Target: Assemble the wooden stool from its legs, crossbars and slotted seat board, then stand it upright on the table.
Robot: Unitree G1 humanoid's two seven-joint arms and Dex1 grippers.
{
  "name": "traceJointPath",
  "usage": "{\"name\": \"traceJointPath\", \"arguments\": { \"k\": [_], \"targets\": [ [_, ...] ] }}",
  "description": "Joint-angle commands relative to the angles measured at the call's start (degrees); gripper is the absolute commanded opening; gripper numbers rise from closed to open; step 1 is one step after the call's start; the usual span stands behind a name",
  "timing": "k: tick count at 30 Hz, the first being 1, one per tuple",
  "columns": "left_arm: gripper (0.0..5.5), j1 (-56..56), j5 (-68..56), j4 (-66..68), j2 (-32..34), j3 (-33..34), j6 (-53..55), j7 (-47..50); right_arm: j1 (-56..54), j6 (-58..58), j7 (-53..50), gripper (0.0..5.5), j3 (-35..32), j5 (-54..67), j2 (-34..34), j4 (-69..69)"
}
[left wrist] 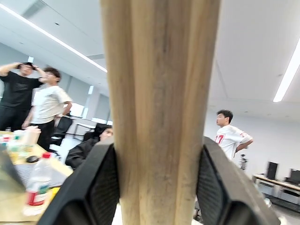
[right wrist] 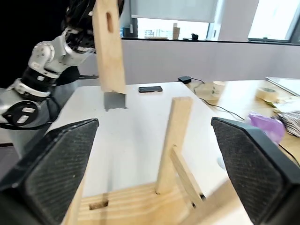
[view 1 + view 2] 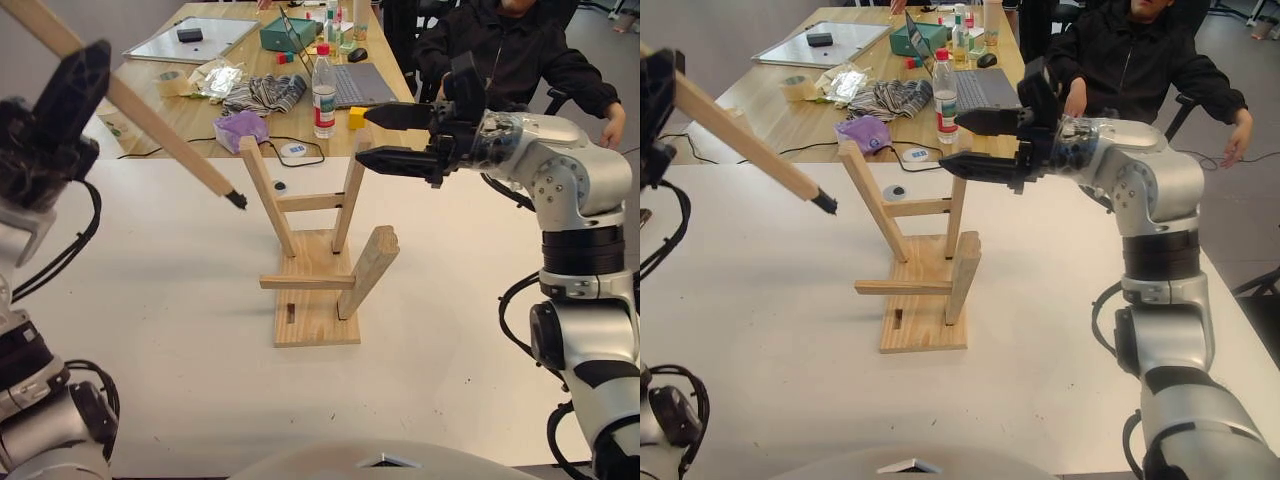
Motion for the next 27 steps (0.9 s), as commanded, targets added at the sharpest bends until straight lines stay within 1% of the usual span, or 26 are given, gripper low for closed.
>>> {"name": "traceJointPath", "arguments": {
  "k": [1, 5, 8, 12, 16, 21, 27],
  "targets": [
    [2.04, 6.63, 8.21, -0.75, -3.87, -3.62, -5.59, -7.65, 1.37, 0.47, -0.41, 4.44, -1.25, 1.31, -0.69, -1.83],
    [2.04, 11.95, 20.6, 0.9, -7.21, -11.66, -13.29, -14.03, 1.84, 2.07, 2.02, 4.44, -0.78, 2.43, -1.6, -3.05],
    [2.04, 14.78, 26.62, 2.56, -9.47, -15.07, -18.7, -17.83, 1.09, 6.04, 5.14, 4.44, -0.54, 5.02, -3.49, -4.05],
    [2.04, 16.72, 27.11, 3.58, -12.03, -15.1, -21.34, -20.53, -0.33, 10.62, 9.18, 4.44, -0.11, 8.28, -5.63, -4.55],
    [2.04, 18.58, 24.17, 2.63, -13.45, -14.93, -20.11, -22.77, 0.04, 11.94, 12.85, 4.44, 1.8, 9.03, -7.55, -5.73],
    [2.04, 20.12, 24.0, 2.36, -15.14, -17.36, -20.38, -26.23, -0.44, 11.91, 16.03, 4.44, 4.3, 8.16, -8.81, -5.02],
    [2.04, 18.52, 25.15, 4.5, -17.83, -18.87, -22.5, -27.85, -0.92, 11.08, 18.7, 4.44, 7.66, 6.82, -9.44, -4.47]
  ]
}}
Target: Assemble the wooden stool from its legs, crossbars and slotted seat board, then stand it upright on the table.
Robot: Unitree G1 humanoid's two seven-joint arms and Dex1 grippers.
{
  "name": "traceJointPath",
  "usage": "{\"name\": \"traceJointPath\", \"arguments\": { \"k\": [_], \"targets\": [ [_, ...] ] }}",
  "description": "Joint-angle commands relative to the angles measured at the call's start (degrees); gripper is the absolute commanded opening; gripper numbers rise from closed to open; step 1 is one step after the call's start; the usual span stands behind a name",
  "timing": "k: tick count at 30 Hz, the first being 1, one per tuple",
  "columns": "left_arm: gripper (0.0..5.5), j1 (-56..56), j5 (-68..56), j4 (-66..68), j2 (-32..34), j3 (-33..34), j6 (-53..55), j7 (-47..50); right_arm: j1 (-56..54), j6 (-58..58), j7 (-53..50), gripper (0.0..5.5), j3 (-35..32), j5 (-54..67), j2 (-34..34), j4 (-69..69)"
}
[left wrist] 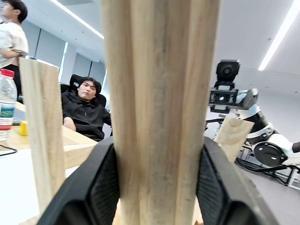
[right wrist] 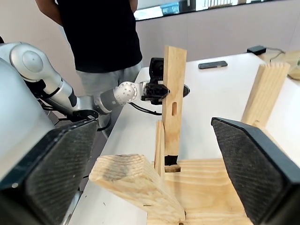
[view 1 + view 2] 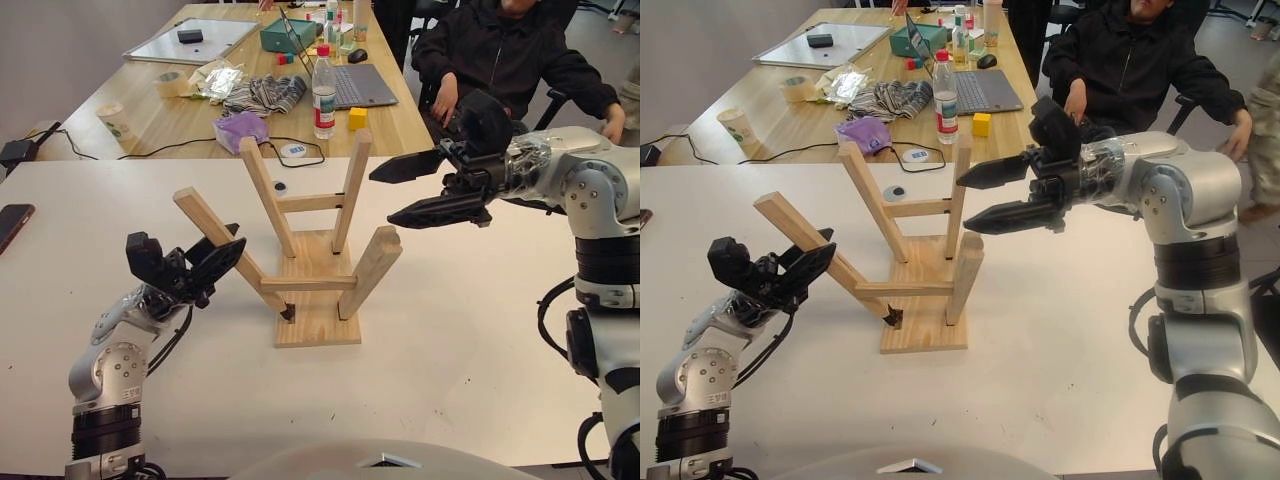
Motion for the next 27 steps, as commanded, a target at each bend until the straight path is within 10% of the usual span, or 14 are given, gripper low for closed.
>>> {"name": "traceJointPath", "arguments": {
  "k": [1, 27],
  "targets": [
    [2.04, -1.46, 1.28, 1.54, -1.24, -0.89, -1.59, -0.49, -2.02, -0.8, 1.99, 4.44, 2.17, -1.15, -0.78, 0.62],
    [2.04, -2.26, 11.0, 8.05, 5.94, -7.43, -7.26, -10.92, -2.55, -1.82, 4.32, 4.44, 6.47, -5.69, -1.08, -1.16]
  ]
}}
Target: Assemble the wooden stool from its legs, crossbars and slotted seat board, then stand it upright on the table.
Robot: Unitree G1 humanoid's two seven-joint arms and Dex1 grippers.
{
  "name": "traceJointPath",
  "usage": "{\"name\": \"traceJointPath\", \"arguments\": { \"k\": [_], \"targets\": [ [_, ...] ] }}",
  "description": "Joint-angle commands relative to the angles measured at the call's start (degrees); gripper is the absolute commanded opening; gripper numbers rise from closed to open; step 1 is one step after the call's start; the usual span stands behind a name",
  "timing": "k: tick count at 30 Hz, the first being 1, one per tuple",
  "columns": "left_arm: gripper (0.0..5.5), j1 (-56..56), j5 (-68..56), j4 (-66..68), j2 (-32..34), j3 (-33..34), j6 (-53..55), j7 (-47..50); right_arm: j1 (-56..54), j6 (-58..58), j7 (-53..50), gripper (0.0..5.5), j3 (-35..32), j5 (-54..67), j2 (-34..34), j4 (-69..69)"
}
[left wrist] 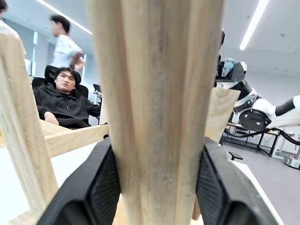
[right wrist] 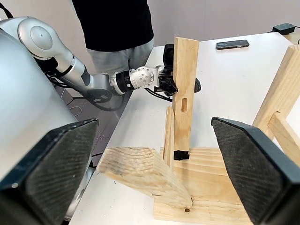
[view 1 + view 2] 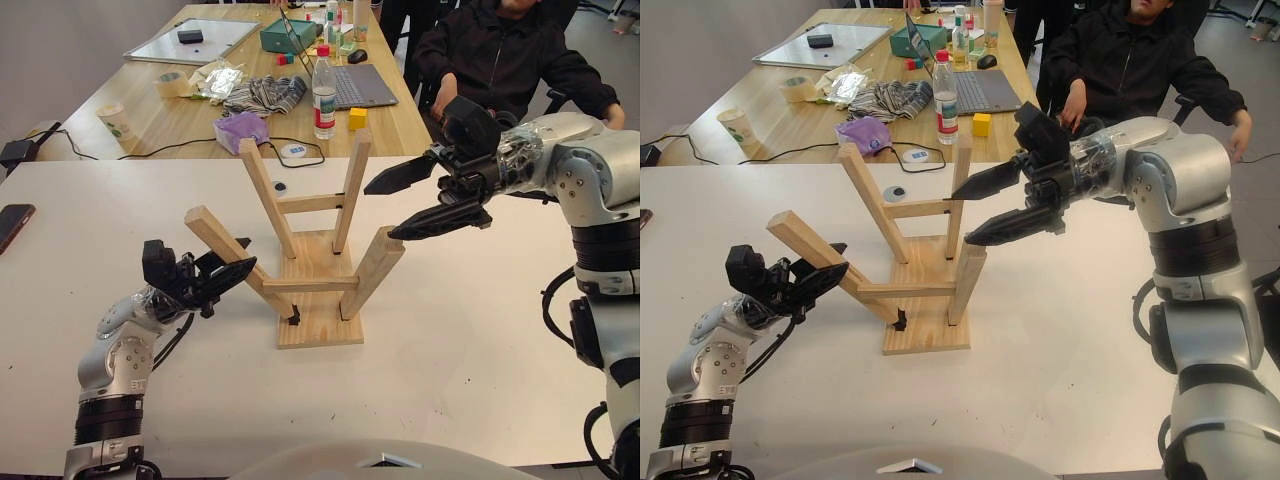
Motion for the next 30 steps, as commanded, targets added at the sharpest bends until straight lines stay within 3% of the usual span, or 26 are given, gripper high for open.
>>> {"name": "traceJointPath", "arguments": {
  "k": [1, 10, 30],
  "targets": [
    [2.04, -0.47, 5.3, 0.62, 2.94, -2.73, -1.15, -1.73, 2.47, -0.84, -2.69, 4.44, 0.92, -1.66, -0.95, -3.3],
    [2.04, -2.04, 9.12, 0.67, 6.76, -5.95, -4.34, -3.92, 5.76, -1.39, -7.11, 4.44, 2.39, -3.73, -0.65, -5.5],
    [2.04, 3.67, 10.27, 5.57, 5.77, -5.23, -13.65, -2.84, 5.84, -1.3, -6.17, 1.45, 8.57, -7.17, -4.9, -0.52]
  ]
}}
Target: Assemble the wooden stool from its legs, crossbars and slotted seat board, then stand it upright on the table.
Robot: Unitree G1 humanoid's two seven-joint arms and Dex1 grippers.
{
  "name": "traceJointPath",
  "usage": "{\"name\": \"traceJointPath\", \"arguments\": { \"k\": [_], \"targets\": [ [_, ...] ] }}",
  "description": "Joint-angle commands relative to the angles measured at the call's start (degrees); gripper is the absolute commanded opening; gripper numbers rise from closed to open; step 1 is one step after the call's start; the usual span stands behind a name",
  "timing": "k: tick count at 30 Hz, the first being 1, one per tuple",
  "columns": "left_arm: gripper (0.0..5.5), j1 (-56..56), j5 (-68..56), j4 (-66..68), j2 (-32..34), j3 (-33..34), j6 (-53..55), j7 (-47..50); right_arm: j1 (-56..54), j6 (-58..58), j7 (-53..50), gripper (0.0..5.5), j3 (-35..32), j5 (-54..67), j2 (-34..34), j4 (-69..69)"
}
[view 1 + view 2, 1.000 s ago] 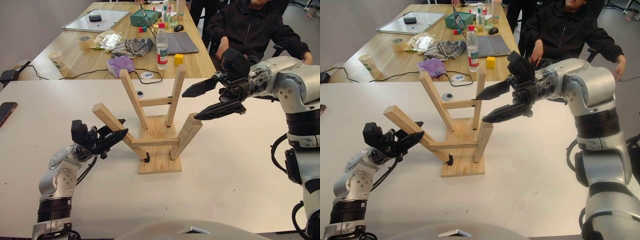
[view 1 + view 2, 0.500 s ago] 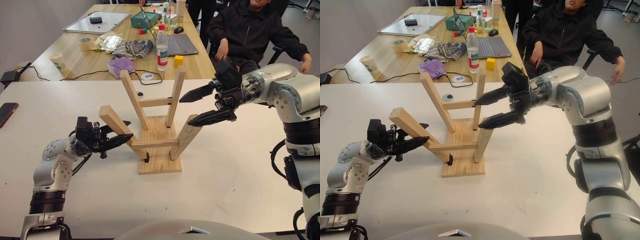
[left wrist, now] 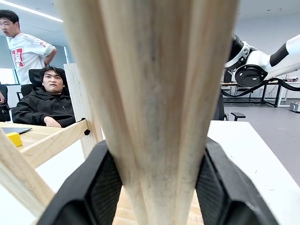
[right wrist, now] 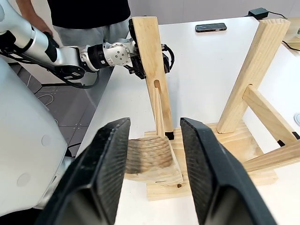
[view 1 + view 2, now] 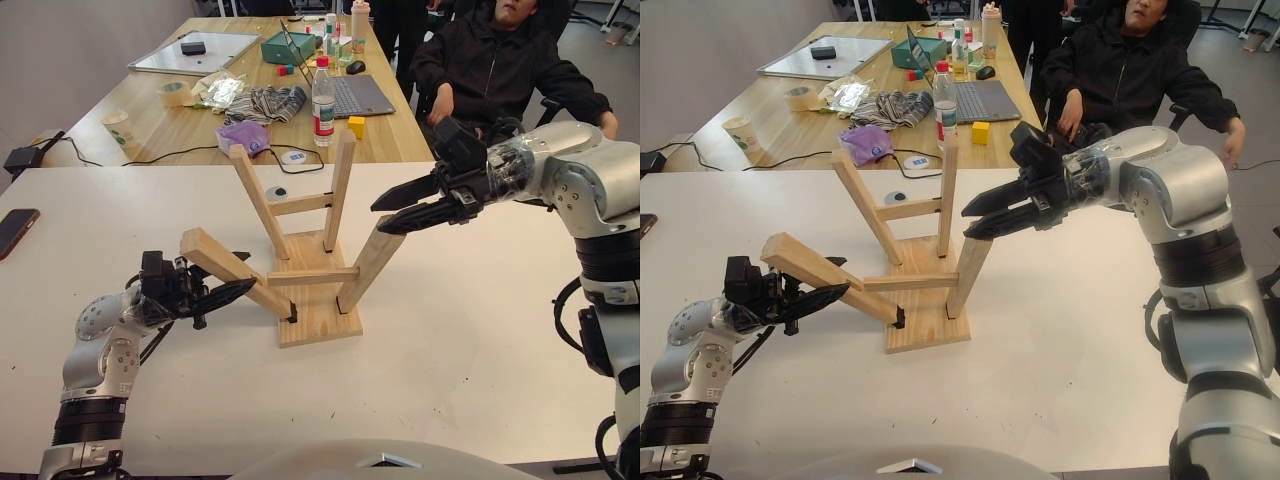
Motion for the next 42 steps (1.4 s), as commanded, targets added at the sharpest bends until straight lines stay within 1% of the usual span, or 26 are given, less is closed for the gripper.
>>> {"name": "traceJointPath", "arguments": {
  "k": [1, 5, 8, 13, 21, 29, 34, 39, 42],
  "targets": [
    [2.04, 2.5, 6.1, 2.81, -0.11, -2.05, -1.09, 1.14, 3.73, 0.65, -0.81, 1.27, 5.15, -4.69, -1.55, 0.79],
    [2.04, 1.12, 8.89, 2.51, -0.5, -4.92, -2.4, 3.15, 4.22, 0.7, -1.08, 1.01, 5.21, -4.17, -1.78, 0.23],
    [2.04, -0.83, 10.58, 2.68, 0.1, -6.68, -1.73, 5.0, 4.93, 0.93, -1.53, 0.65, 5.11, -3.73, -1.85, -0.44],
    [2.04, -2.77, 11.25, 4.13, 1.23, -7.65, -1.61, 6.04, 6.0, 1.69, -2.56, 0.03, 4.7, -2.66, -1.61, -1.86],
    [2.04, -4.27, 12.87, 4.9, 2.99, -10.26, -0.73, 5.37, 7.7, 2.11, -3.99, 0.03, 3.73, -1.71, -1.3, -3.48],
    [2.04, -8.35, 15.14, 5.06, 6.33, -14.64, 2.1, 4.81, 9.17, 2.6, -5.58, 0.03, 3.14, -0.34, -0.44, -5.78],
    [2.04, -9.86, 15.58, 6.22, 8.13, -16.03, 2.15, 3.88, 10.45, 2.8, -5.98, 0.03, 3.05, -0.01, -0.5, -7.32],
    [2.04, -13.21, 16.98, 5.62, 9.41, -19.8, 3.42, 2.49, 11.08, 3.47, -6.91, 0.03, 3.6, 1.36, -0.06, -9.34],
    [2.04, -16.3, 18.94, 5.92, 10.35, -23.23, 4.04, 0.18, 11.67, 3.72, -7.79, 0.03, 3.89, 1.95, 0.34, -10.3]
  ]
}}
